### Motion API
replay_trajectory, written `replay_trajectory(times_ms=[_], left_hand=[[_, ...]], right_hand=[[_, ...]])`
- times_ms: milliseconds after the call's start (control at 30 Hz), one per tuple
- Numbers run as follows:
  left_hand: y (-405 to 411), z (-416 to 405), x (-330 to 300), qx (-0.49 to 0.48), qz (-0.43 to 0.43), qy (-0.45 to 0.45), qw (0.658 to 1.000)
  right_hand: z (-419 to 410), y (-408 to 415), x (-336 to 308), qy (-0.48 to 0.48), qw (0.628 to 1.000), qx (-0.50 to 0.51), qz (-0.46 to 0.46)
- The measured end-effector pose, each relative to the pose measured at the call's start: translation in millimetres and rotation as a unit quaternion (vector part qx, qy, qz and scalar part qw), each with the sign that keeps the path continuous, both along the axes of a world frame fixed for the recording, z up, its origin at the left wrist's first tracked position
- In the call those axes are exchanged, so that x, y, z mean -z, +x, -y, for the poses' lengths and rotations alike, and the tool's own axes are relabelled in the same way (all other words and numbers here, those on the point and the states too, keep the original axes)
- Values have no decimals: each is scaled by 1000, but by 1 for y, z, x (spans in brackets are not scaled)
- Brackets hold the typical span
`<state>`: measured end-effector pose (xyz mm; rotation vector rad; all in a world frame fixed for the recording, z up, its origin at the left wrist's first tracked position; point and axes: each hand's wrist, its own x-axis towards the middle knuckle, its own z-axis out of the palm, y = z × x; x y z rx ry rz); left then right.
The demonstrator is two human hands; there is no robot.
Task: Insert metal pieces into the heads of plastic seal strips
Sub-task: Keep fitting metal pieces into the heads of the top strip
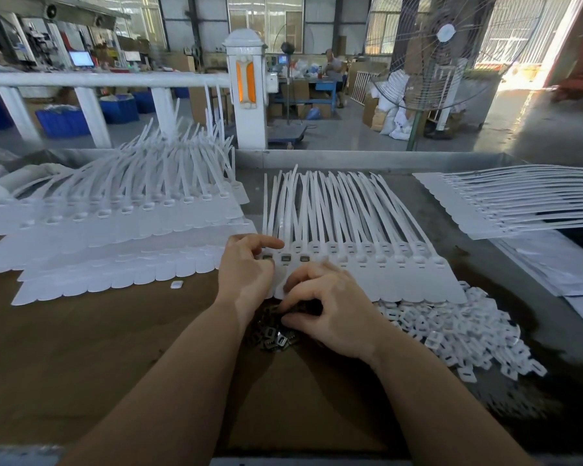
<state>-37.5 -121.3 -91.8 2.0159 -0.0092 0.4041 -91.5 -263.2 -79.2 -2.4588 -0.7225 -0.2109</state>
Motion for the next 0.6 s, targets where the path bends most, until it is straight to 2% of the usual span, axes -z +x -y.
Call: replay_trajectory(times_ms=[333, 600], left_hand=[[-1, 0, 0, 5, 0, 13, 1000], [-2, 0, -3, 12, 2, 9, 1000]], right_hand=[[1, 2, 1, 62, 998, -18, -27], [3, 4, 2, 242, 968, 58, 28]])
